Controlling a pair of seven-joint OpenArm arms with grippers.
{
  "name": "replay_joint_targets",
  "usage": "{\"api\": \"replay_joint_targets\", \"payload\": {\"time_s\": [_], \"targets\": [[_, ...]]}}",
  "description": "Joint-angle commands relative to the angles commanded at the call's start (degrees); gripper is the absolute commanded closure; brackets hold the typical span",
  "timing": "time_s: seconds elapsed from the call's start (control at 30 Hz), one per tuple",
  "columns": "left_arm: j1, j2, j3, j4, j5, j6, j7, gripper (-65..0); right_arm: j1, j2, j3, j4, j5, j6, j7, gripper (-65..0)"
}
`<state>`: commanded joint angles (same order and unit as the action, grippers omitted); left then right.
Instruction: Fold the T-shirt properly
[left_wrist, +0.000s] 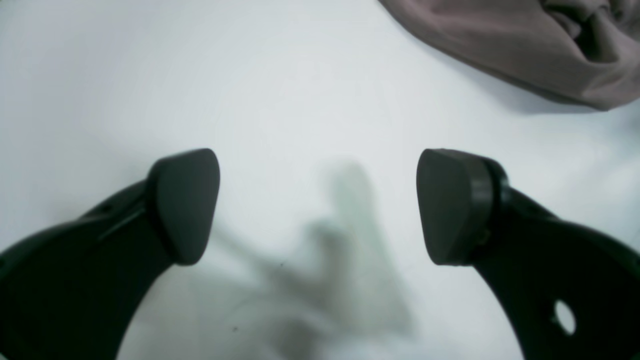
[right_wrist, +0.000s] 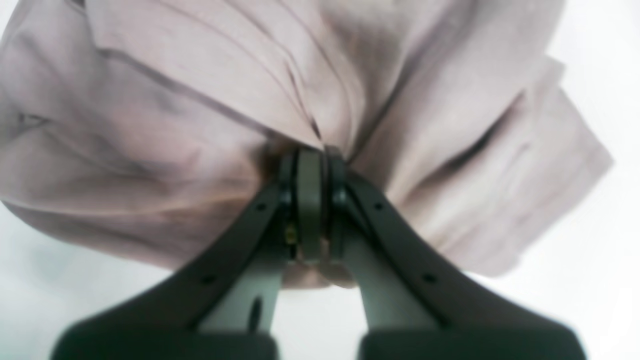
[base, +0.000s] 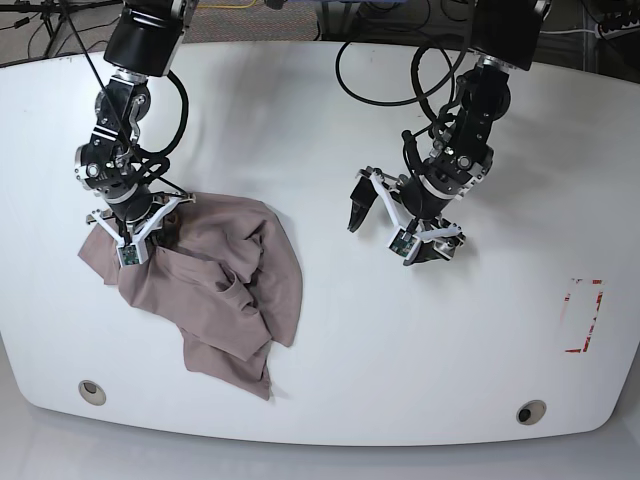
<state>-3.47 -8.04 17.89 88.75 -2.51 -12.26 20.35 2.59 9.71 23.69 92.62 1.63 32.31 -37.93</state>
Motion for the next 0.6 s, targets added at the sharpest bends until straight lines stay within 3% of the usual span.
{"api": "replay_joint_targets", "payload": {"time_s": [0.17, 0.4, 0.6], "targets": [[-2.46, 3.25, 0.00, -2.99, -0.09, -0.18, 0.00, -57.8, -1.41, -0.79, -0.18, 7.47, 0.00, -0.09, -3.08, 0.0], [-6.95, 9.23, -0.18, -10.55, -0.09, -4.13, -0.09, -57.9, -2.55, -1.76, -0.18, 14.68, -0.53, -0.26, -5.19, 0.0], [-10.64, 14.68, -0.18, -18.90, -0.09, -5.63, -0.09, -57.9, -2.29, -1.85, -0.18, 16.79, -0.53, -0.26, -7.47, 0.0]]}}
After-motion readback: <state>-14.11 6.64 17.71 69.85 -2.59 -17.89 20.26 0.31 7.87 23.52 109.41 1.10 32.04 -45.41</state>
